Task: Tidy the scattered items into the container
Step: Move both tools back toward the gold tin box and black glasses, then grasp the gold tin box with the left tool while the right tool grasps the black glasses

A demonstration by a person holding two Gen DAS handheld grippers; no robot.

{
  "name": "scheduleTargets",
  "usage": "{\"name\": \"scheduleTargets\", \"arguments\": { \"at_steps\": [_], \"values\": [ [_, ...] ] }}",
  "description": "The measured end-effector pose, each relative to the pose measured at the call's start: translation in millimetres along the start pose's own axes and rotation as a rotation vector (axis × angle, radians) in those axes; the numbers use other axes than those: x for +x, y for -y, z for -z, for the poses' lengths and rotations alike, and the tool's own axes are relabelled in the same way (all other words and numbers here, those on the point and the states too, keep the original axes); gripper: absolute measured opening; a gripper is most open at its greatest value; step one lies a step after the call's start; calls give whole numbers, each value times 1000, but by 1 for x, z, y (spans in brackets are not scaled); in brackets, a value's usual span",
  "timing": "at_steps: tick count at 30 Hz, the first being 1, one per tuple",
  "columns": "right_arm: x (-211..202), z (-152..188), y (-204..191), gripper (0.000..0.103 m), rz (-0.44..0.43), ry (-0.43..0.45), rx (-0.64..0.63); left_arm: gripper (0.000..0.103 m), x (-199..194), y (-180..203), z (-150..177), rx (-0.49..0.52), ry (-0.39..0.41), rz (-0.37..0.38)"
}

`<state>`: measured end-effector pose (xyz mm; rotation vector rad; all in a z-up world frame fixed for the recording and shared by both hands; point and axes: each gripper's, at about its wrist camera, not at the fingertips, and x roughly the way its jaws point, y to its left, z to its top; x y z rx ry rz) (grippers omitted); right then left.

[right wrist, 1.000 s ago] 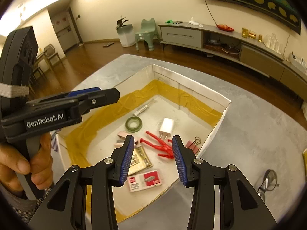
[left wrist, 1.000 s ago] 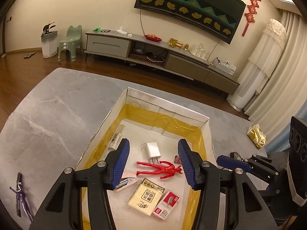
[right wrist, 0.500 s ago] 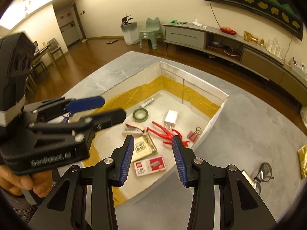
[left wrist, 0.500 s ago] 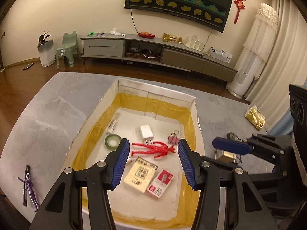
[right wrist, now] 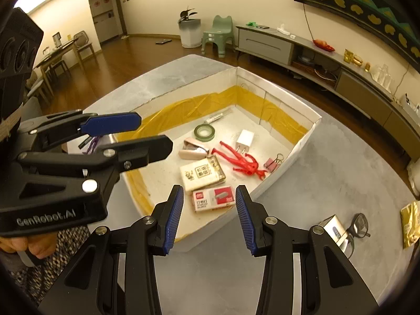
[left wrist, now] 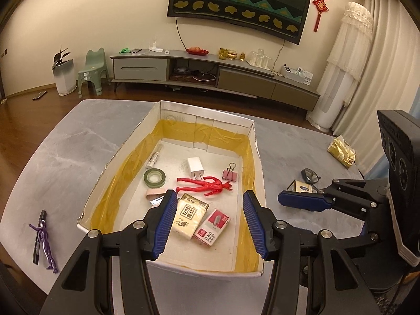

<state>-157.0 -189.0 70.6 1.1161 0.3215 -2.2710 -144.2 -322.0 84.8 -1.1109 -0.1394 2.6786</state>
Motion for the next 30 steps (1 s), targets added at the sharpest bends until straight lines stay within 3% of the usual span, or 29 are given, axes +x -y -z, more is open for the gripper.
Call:
{"name": "scheduleTargets", "arguments": {
  "at_steps": [7, 13, 17, 22, 26, 30],
  "values": [
    [-26, 44, 4, 45, -1, 116, 47, 54, -9, 16, 19, 22, 35, 41],
    [-45, 95, 27, 45, 18, 177, 108, 54, -7, 75, 33, 175, 65, 142],
    [-46, 123, 63, 45, 24, 173, 192, 59, 6, 118, 42, 272, 50, 182],
    [-39, 150, 122, 45, 56, 123, 352, 63, 43, 158, 50, 337, -16, 198],
    [-36, 157, 161, 46, 94, 107, 460, 71, 84, 174, 46, 312, -67, 189],
    [-26, 149, 200, 47, 136, 82, 520, 71, 127, 184, 38, 292, -119, 187]
  ]
}}
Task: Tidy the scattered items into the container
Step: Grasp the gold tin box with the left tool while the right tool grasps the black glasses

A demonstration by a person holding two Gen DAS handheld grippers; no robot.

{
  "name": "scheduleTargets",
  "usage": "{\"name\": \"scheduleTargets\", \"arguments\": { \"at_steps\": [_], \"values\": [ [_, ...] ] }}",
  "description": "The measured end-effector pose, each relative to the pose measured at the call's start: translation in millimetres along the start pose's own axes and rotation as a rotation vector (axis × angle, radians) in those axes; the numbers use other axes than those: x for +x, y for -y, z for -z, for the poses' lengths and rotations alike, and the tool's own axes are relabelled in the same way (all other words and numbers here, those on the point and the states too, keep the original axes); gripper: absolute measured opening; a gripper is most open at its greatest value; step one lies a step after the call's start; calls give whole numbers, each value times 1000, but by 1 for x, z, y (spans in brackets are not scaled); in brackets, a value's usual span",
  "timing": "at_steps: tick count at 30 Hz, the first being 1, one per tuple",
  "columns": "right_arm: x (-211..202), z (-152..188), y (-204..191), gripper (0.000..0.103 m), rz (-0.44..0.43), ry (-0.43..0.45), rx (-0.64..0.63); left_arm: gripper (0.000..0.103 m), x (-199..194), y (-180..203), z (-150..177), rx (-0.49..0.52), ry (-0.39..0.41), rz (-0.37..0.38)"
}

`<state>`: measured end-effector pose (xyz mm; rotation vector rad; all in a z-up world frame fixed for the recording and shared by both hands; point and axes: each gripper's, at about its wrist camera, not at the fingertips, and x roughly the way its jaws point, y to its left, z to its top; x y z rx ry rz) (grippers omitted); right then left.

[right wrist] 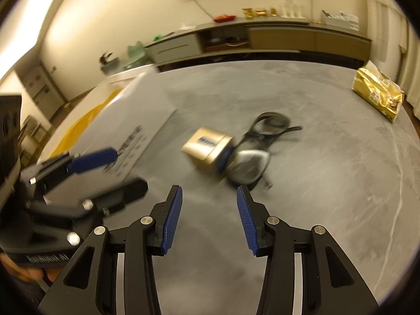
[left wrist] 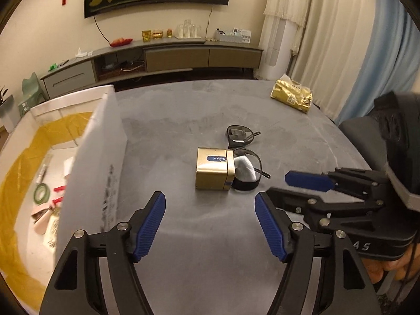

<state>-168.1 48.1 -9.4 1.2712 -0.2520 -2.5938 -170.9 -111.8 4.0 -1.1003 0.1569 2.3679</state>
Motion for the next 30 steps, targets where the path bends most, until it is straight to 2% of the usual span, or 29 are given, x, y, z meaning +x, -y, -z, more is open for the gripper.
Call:
{"name": "scheduleTargets", "arguments": {
  "at_steps": [4, 9, 15, 18, 21, 25, 27, 30],
  "values": [
    [20, -20, 27, 48, 31, -11, 43, 72, 30, -7, -8, -16, -29, 2],
    [50, -46, 62, 52, 12, -43, 178, 72, 60, 0, -20, -5, -27, 1],
    [90, -67, 71, 55, 47, -109, 145, 72, 94, 18, -28, 64, -41, -9],
    [103, -68, 73, 65, 54, -114, 147, 72, 110, 20, -30, 80, -50, -28],
    [107, -68, 74, 65, 72, -122, 128, 79, 120, 14, -29, 49, -36, -10],
    [104, -69, 78, 65, 48, -130, 145, 79, 118, 0, -27, -3, -21, -15],
    [105, -67, 74, 65, 77, -116, 114, 79, 116, -9, -26, -42, -10, -8],
    [106, -64, 65, 64, 113, -119, 64, 77, 126, -18, -22, -82, -47, 22]
  ]
}}
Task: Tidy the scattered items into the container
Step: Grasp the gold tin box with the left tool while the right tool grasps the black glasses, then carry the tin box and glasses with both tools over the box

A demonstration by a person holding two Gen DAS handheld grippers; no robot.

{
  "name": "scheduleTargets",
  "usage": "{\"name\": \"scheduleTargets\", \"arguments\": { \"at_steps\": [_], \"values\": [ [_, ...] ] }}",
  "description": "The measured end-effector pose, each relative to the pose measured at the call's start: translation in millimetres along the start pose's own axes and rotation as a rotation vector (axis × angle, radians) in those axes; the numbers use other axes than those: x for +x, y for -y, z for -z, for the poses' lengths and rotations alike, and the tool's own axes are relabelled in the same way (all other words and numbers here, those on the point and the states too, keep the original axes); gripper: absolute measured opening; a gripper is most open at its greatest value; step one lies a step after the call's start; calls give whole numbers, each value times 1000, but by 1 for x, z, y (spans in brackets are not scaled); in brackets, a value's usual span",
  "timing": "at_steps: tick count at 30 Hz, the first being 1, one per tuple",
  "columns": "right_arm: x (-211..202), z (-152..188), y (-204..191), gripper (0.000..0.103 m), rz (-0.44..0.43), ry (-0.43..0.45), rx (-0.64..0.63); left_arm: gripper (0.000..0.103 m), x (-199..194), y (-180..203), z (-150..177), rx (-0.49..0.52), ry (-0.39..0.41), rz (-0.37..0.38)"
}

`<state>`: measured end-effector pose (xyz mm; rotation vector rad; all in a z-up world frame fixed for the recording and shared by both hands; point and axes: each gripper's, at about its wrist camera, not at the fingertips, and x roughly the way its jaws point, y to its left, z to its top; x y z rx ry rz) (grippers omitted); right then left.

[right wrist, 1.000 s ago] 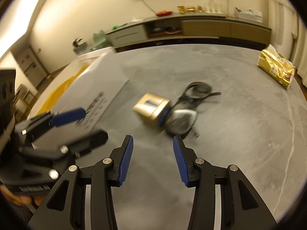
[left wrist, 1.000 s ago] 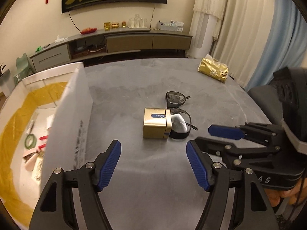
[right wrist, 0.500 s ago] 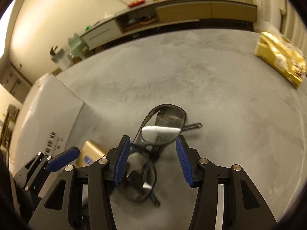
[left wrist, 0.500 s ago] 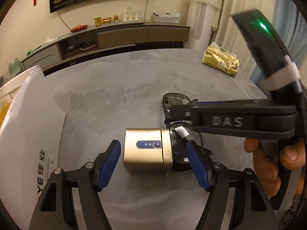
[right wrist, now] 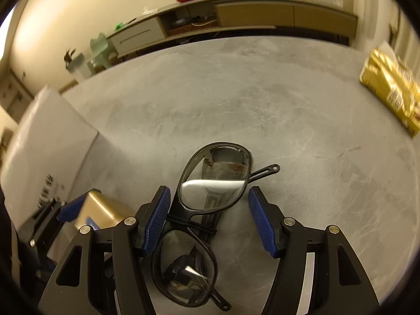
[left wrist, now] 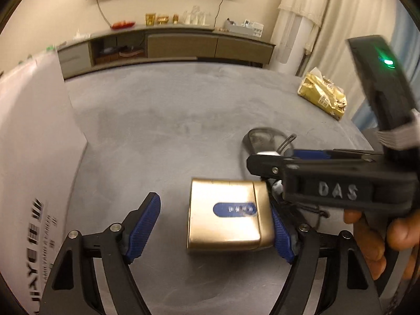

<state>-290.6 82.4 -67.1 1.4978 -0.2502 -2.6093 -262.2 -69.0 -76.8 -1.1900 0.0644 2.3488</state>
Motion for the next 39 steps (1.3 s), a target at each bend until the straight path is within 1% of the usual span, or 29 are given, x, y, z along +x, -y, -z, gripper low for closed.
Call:
{"name": "scheduleTargets", "arguments": {
  "at_steps": [1, 2, 3, 4, 7, 9, 10, 11, 13, 14, 15, 16, 17, 18, 19, 21, 24, 28, 32, 36, 39],
  "values": [
    [-1, 1, 0, 64, 3, -7, 3, 70, 2, -1, 1, -4, -14, 11],
    [-2, 2, -1, 62, 6, -10, 3, 62, 1, 1, 2, 5, -11, 9],
    [-3, 3, -2, 62, 12, -10, -5, 56, 1, 3, 2, 17, -15, 17],
    [-4, 4, -3, 62, 20, -7, -18, 55, 2, 5, 2, 27, -27, 16],
    [-10, 9, -7, 63, 44, 12, -43, 55, 0, 10, 1, 47, -24, -8],
    [-13, 13, -9, 63, 69, 28, -51, 59, 0, 9, -1, 47, -18, -24],
    [-15, 14, -9, 63, 75, 35, -41, 65, -1, 9, -3, 46, -16, -33],
    [-15, 15, -8, 63, 76, 35, -31, 69, 0, 9, -5, 58, -18, -49],
    [-13, 16, -5, 63, 74, 17, -19, 69, 6, 11, -6, 86, -20, -70],
    [-11, 17, -4, 63, 69, 8, -14, 69, 9, 10, -6, 88, -32, -60],
    [-10, 18, -1, 63, 60, 1, -1, 60, 10, 8, -5, 82, -48, -30],
    [-10, 19, 0, 62, 62, -2, 0, 52, 10, 11, -4, 101, -41, -36],
    [-11, 19, -1, 57, 71, -6, -11, 52, 10, 15, -3, 121, -44, -41],
    [-12, 20, -2, 45, 72, -12, -17, 52, 10, 17, -2, 124, -51, -34],
    [-12, 21, -2, 44, 73, -16, -18, 52, 9, 17, -2, 119, -51, -28],
    [-15, 23, -1, 42, 65, -15, -18, 52, 8, 17, 0, 107, -54, -19],
    [-21, 27, 1, 41, 57, 0, -10, 52, 3, 17, 2, 107, -47, -45],
    [-37, 33, -2, 40, 32, 21, -3, 52, -9, 17, 4, 86, -31, -50],
    [-54, 44, -12, 40, 3, 38, -12, 52, -38, 20, 7, 92, 3, -55],
    [-73, 53, -29, 40, -15, 76, -26, 52, -71, 25, 10, 114, 38, -64],
    [-89, 58, -47, 40, -28, 107, -50, 52, -96, 20, 16, 96, 63, -70]
  ]
}}
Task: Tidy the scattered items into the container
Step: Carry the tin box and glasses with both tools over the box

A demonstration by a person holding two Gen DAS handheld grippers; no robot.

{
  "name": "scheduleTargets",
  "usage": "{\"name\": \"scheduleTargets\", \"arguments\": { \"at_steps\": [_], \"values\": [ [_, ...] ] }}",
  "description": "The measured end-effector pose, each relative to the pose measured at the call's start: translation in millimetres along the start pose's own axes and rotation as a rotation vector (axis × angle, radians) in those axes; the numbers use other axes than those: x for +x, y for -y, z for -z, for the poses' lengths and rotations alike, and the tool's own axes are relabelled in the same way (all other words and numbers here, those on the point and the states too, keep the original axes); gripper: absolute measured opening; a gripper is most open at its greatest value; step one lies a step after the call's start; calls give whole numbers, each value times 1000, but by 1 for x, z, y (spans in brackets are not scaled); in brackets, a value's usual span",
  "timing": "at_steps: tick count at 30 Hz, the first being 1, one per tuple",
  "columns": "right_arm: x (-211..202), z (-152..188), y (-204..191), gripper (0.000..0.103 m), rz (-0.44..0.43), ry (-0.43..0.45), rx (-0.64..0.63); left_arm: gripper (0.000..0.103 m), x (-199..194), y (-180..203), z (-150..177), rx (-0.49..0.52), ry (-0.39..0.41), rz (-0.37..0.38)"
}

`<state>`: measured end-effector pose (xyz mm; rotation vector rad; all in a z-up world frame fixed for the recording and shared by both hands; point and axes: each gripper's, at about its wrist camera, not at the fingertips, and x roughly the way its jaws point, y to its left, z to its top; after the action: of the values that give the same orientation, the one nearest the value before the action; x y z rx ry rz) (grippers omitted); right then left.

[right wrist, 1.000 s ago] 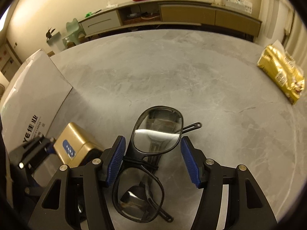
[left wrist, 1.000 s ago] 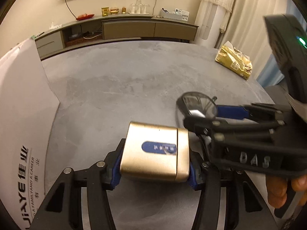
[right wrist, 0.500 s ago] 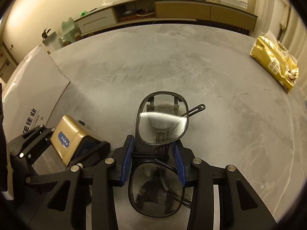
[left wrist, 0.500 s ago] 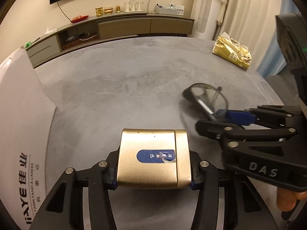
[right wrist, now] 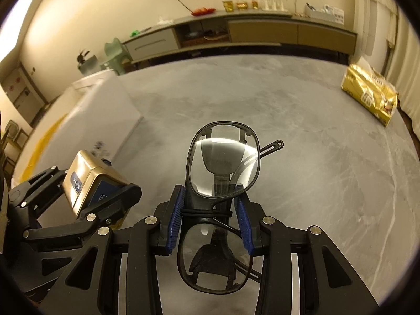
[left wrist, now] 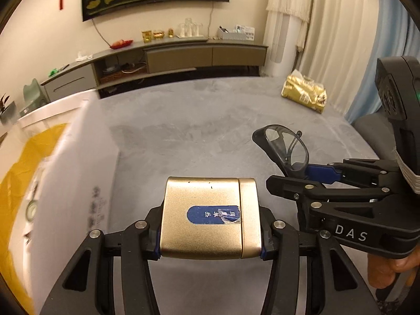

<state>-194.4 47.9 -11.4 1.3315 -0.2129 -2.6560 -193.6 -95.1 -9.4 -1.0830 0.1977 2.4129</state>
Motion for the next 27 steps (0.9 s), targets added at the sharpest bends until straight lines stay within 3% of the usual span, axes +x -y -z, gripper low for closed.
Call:
{"name": "scheduleTargets", "arguments": {
  "at_steps": [5, 14, 27],
  "values": [
    [-27, 11, -36, 40, -22, 54, -42, 52, -38, -15, 13, -39, 27, -15],
    [-54, 41, -81, 40, -64, 73, -40, 52, -92, -38, 44, -77, 68, -19],
    [-81, 41, -150, 40, -61, 92, -148, 52, -148, -83, 63, -156, 153, -24]
  ]
}}
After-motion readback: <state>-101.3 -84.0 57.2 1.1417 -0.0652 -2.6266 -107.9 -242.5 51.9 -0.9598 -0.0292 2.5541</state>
